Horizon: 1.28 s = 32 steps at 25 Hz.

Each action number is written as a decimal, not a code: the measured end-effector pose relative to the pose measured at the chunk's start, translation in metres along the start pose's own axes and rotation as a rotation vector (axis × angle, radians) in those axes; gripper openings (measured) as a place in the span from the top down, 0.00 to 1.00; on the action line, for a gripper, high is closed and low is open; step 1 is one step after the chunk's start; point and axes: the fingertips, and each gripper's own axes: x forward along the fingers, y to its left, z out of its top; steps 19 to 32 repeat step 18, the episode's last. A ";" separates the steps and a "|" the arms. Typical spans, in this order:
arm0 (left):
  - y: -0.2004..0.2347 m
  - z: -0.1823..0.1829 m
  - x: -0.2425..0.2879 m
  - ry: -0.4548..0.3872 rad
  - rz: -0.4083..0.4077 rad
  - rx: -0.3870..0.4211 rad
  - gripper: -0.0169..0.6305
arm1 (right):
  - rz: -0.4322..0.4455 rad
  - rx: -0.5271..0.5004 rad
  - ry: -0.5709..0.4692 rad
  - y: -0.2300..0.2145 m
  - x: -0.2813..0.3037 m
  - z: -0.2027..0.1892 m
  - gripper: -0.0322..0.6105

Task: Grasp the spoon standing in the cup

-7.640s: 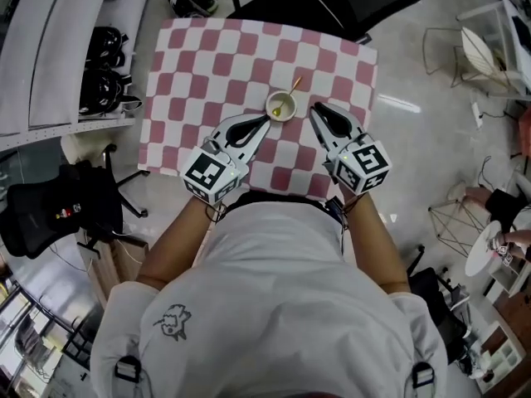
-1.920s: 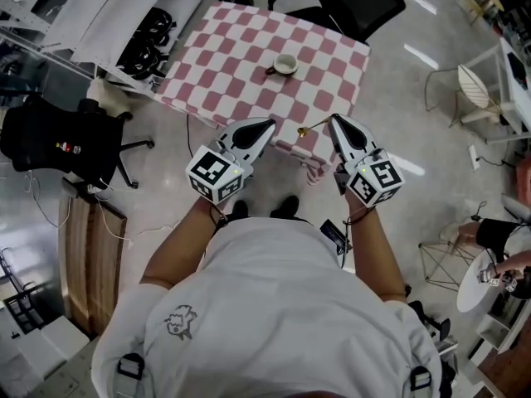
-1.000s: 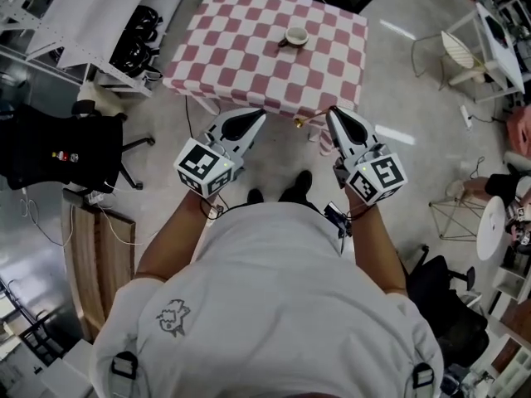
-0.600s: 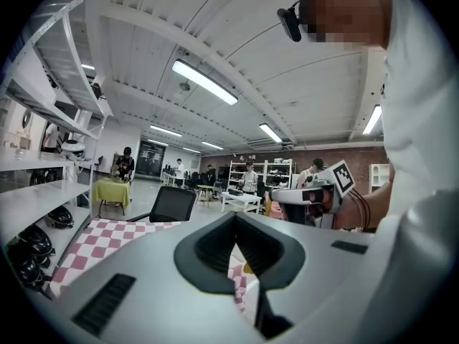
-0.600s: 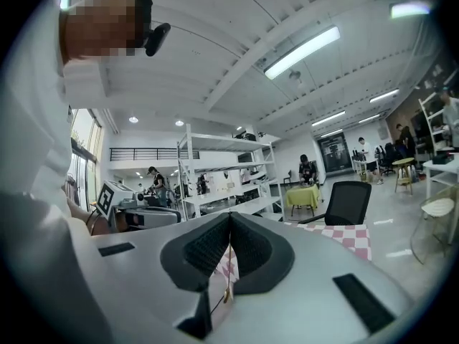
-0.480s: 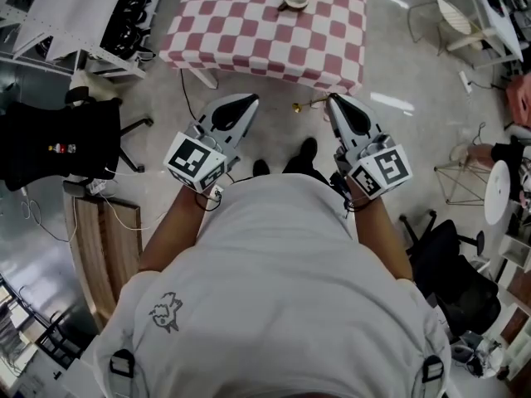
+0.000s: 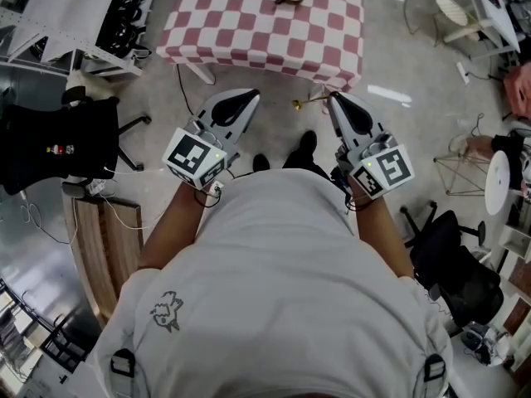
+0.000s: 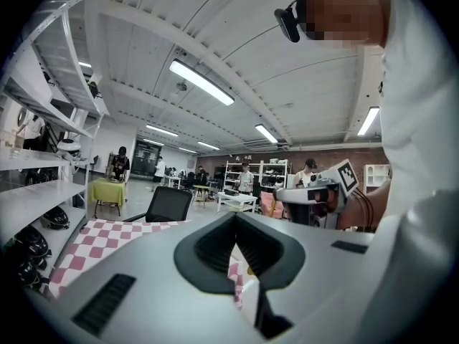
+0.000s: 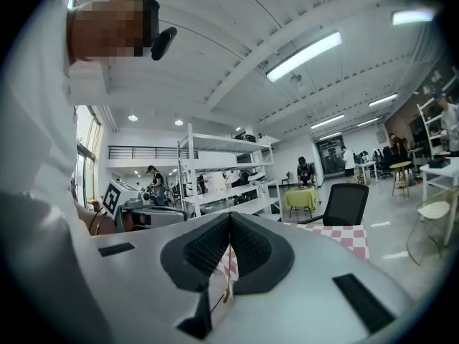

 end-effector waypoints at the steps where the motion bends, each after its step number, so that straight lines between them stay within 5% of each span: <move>1: 0.000 0.000 0.000 0.000 -0.002 0.000 0.95 | -0.001 -0.001 0.001 0.001 0.000 0.000 0.90; 32: -0.007 -0.002 0.002 0.008 -0.026 0.004 0.95 | -0.024 0.003 -0.006 -0.002 -0.014 0.001 0.90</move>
